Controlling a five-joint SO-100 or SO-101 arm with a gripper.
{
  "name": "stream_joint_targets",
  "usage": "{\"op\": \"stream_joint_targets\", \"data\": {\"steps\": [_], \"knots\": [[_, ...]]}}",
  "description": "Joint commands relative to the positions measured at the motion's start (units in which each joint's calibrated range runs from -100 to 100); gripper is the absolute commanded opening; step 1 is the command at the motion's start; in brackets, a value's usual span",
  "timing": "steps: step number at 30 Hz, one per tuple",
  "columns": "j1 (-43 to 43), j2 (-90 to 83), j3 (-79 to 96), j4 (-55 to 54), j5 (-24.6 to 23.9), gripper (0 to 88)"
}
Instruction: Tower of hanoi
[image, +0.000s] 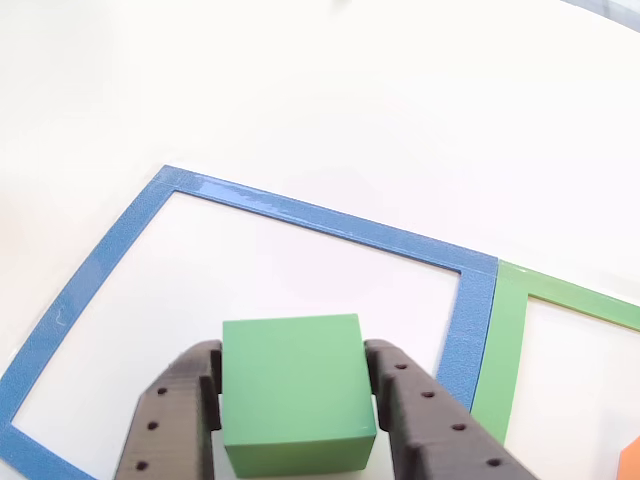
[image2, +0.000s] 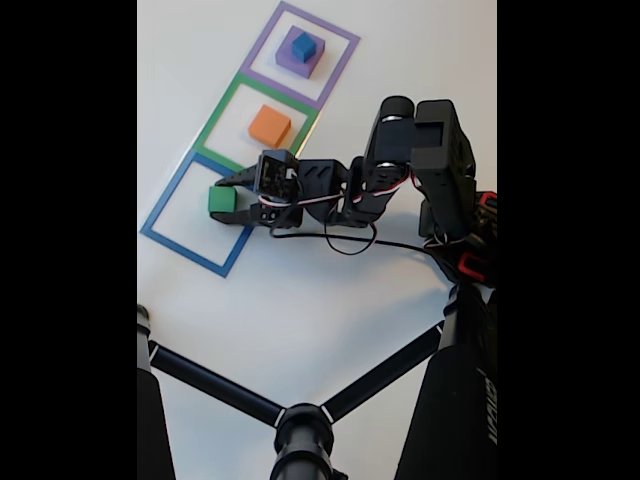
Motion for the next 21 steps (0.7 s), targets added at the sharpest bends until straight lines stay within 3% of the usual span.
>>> {"op": "stream_joint_targets", "data": {"steps": [1,7,12,17,21], "knots": [[-0.6,-10.5,-0.3,8.3,0.5,4.3],[1.1,-35.6,0.0,38.1,0.5,3.9],[4.4,-53.7,-9.5,72.8,0.5,3.7],[8.3,-58.3,-30.5,103.2,0.5,3.6],[11.5,-58.2,-43.9,116.4,0.5,3.6]]}}
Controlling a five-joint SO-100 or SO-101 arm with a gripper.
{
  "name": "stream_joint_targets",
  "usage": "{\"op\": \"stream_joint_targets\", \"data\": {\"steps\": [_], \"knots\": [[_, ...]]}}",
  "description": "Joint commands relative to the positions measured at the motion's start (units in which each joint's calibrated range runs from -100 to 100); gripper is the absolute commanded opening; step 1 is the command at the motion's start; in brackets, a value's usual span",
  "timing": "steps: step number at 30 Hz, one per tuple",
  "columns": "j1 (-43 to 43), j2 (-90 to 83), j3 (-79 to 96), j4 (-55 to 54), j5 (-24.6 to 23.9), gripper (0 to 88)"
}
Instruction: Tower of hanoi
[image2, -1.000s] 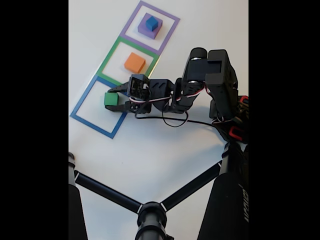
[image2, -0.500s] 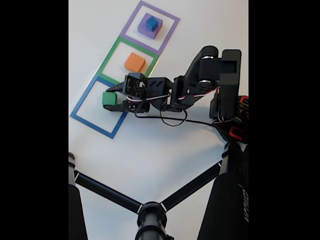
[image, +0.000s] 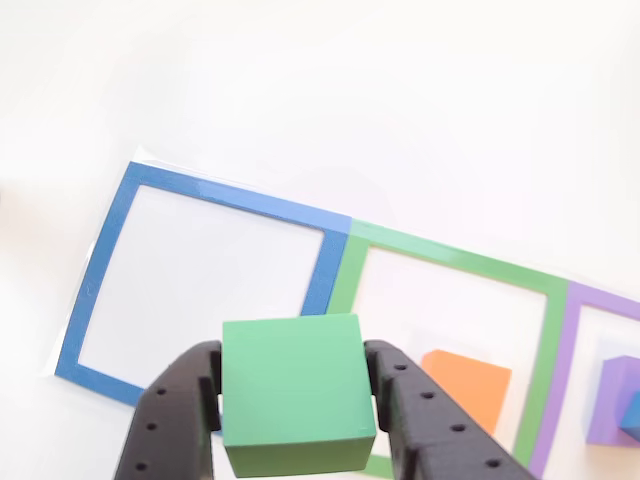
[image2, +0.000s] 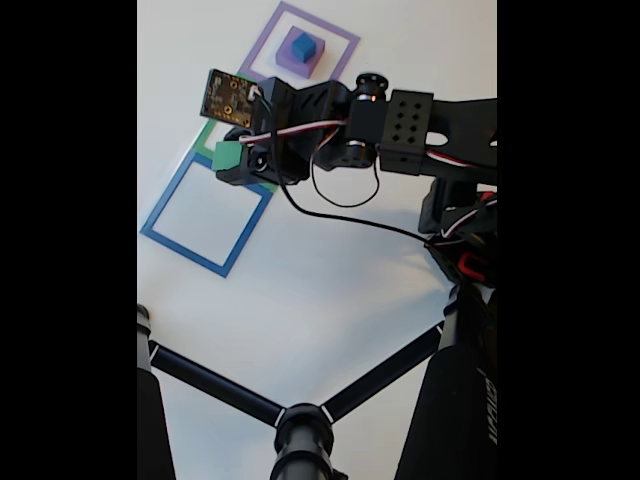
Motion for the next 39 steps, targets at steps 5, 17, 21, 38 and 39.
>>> {"op": "stream_joint_targets", "data": {"steps": [5,17,21,38,39], "knots": [[6.5,-4.7,-23.5,23.0,0.0,3.3],[13.7,-9.0,-34.3,36.4,0.0,2.9],[16.2,-10.4,-34.3,37.2,0.0,2.8],[29.5,-16.7,4.0,5.9,0.0,2.7],[29.8,-17.0,8.4,1.1,0.0,2.7]]}}
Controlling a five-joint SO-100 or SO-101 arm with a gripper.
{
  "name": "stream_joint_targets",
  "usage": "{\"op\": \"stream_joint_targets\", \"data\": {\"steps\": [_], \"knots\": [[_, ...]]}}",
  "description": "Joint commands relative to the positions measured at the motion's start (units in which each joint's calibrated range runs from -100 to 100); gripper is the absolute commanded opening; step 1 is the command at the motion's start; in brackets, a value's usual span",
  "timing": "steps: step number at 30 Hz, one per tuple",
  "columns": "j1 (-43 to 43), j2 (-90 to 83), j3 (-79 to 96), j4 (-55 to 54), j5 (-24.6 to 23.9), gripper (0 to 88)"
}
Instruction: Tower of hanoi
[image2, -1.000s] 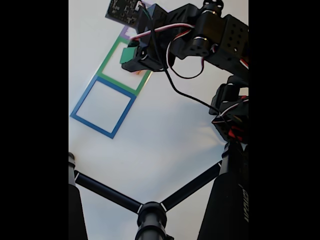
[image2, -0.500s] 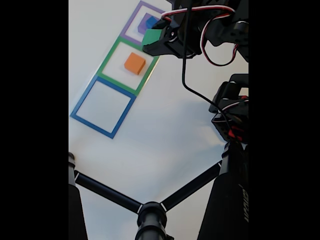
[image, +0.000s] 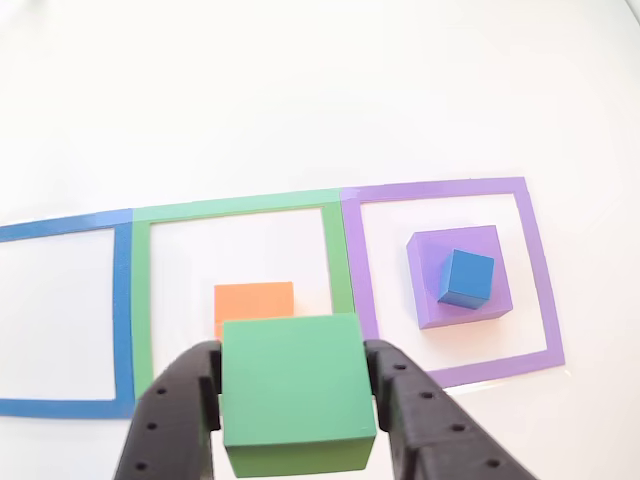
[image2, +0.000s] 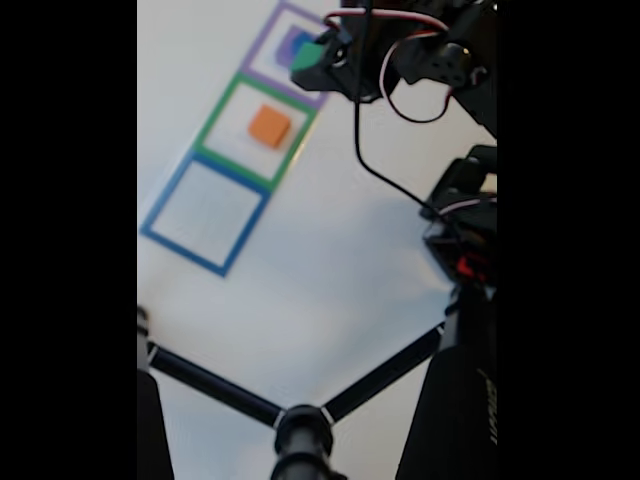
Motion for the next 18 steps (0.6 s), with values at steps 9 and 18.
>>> {"op": "stream_joint_targets", "data": {"steps": [9,18], "knots": [[-0.7,5.8,39.0,-63.1,0.4,2.7],[-3.6,22.8,45.5,-91.5,0.4,3.0]]}}
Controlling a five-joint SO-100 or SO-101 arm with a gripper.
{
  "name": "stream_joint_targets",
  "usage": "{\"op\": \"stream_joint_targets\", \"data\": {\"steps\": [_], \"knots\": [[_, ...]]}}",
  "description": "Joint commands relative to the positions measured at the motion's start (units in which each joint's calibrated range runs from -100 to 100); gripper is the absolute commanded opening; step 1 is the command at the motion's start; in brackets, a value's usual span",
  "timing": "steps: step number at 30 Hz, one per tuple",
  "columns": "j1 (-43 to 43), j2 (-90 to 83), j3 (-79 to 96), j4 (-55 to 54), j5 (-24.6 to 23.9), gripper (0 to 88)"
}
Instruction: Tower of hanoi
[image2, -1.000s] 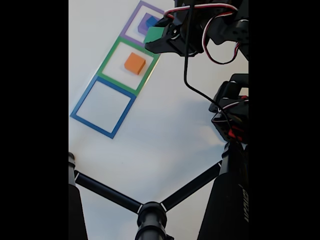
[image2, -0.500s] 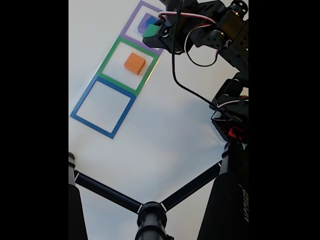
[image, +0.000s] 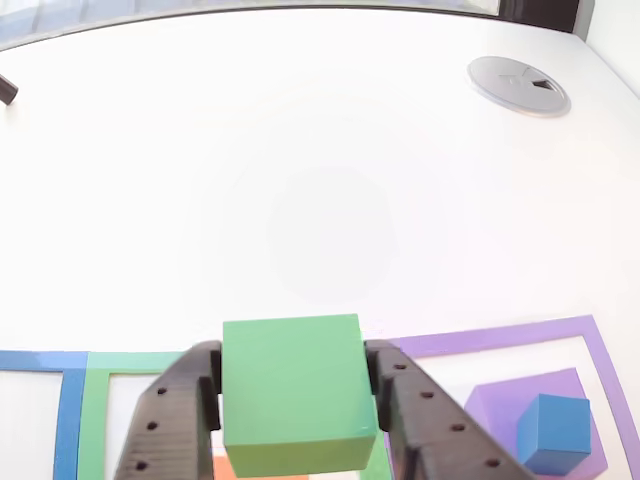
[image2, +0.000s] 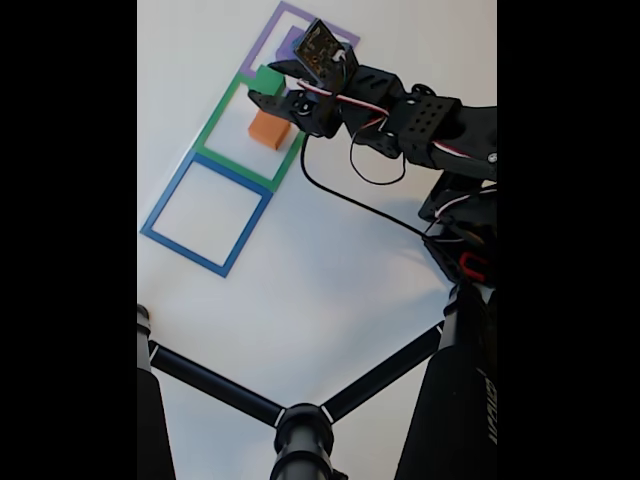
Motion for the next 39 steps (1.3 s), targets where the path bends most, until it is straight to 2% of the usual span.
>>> {"op": "stream_joint_targets", "data": {"steps": [1,21,39], "knots": [[-1.8,5.5,0.9,-11.7,0.5,3.0],[-2.8,21.8,5.3,-29.9,0.5,3.2],[-4.1,28.4,3.3,-34.0,0.5,3.2]]}}
